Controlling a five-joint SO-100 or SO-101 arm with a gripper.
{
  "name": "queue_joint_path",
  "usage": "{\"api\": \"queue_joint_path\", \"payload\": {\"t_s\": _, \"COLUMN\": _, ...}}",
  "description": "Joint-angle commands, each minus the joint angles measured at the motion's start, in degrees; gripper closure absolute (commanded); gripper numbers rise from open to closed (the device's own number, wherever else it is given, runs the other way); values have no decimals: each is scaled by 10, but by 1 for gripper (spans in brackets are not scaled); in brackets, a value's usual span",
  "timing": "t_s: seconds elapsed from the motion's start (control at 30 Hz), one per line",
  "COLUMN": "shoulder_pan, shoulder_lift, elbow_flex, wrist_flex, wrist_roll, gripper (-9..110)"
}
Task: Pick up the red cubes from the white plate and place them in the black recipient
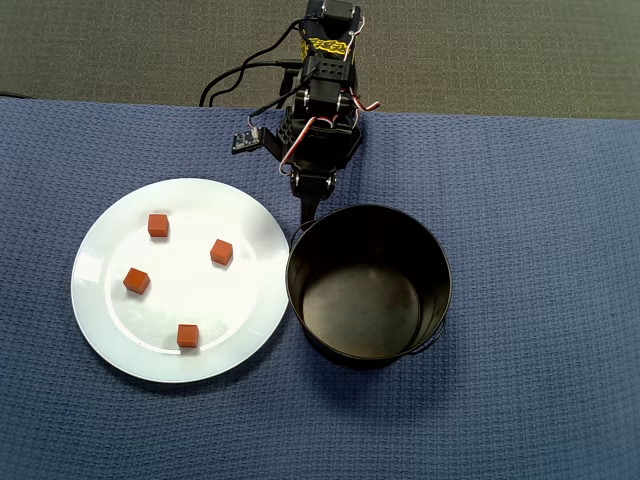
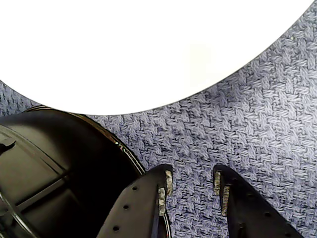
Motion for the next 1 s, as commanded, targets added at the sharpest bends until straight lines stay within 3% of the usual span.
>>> {"api": "queue_joint_path", "payload": {"t_s": 0.0, "shoulder_pan": 64, "shoulder_lift": -8, "elbow_flex": -13, "wrist_flex": -25, "wrist_roll": -29, "gripper": 102}}
{"api": "queue_joint_path", "payload": {"t_s": 0.37, "shoulder_pan": 63, "shoulder_lift": -8, "elbow_flex": -15, "wrist_flex": -25, "wrist_roll": -39, "gripper": 101}}
{"api": "queue_joint_path", "payload": {"t_s": 0.53, "shoulder_pan": 106, "shoulder_lift": -37, "elbow_flex": -88, "wrist_flex": -3, "wrist_roll": -49, "gripper": 101}}
{"api": "queue_joint_path", "payload": {"t_s": 0.73, "shoulder_pan": 146, "shoulder_lift": -66, "elbow_flex": -237, "wrist_flex": 122, "wrist_roll": -135, "gripper": 90}}
{"api": "queue_joint_path", "payload": {"t_s": 0.97, "shoulder_pan": 207, "shoulder_lift": -195, "elbow_flex": -320, "wrist_flex": 148, "wrist_roll": -216, "gripper": 83}}
